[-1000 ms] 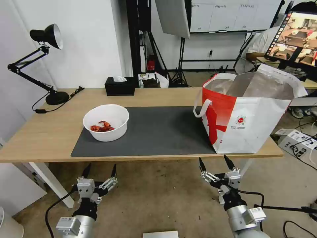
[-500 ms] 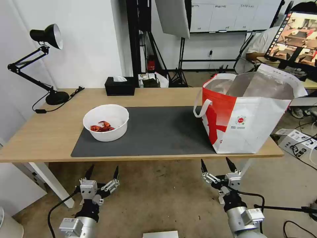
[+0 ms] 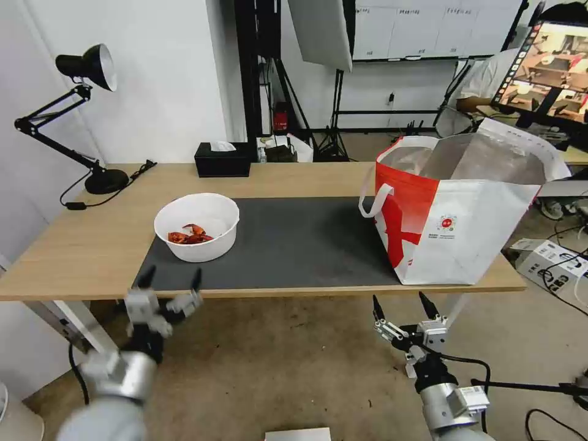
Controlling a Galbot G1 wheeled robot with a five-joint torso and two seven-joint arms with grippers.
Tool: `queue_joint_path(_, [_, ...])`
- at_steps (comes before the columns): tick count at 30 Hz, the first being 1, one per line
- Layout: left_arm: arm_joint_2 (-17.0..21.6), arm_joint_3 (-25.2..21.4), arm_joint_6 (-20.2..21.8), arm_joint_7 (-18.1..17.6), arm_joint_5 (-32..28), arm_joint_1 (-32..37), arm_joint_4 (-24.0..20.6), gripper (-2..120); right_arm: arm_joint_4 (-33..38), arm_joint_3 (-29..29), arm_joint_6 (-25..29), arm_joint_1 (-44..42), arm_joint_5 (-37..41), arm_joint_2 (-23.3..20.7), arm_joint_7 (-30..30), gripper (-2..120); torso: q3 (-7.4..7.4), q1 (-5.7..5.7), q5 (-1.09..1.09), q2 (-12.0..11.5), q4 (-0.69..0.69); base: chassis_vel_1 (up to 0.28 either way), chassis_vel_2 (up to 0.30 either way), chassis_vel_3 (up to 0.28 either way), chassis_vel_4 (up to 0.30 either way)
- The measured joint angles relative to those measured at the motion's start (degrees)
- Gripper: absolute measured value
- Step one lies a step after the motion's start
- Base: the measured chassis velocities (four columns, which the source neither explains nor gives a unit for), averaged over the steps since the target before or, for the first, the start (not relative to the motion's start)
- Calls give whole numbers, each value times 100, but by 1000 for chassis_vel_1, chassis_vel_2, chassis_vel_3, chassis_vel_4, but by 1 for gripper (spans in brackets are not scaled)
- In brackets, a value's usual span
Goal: Pick up the trash from the table and place it into the takeout bag.
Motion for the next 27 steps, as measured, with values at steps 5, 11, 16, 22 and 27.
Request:
queue_joint_path(5, [747, 121, 376, -114, -1014, -760, 399, 100, 0, 1, 0, 2, 2, -2, -1, 100, 0, 0, -1, 0, 0, 0, 0, 0, 0])
queue_joint_path(11, [1199, 282, 687, -165, -1667, -1174, 651, 100, 1, 2, 0, 3, 3, -3, -2, 100, 0, 0, -1, 0, 0, 0, 0, 0, 0])
queue_joint_path(16, [1661, 292, 1004, -211, -2266, -1439, 881, 100, 2, 2, 0, 3, 4, -3, -3, 100, 0, 0, 0, 0, 1, 0, 0, 0, 0])
queue_joint_path(22, [2231, 1063, 1931, -235, -3572, -3003, 1792, 100, 5, 2, 1, 4, 7, -3, -7, 100, 0, 0, 1, 0, -1, 0, 0, 0, 0])
queue_joint_path(27, [2340, 1557, 2749, -138, -4087, -3830, 2325, 100, 6, 2, 2, 4, 7, -4, -10, 100, 0, -1, 0, 0, 1, 0, 0, 0, 0])
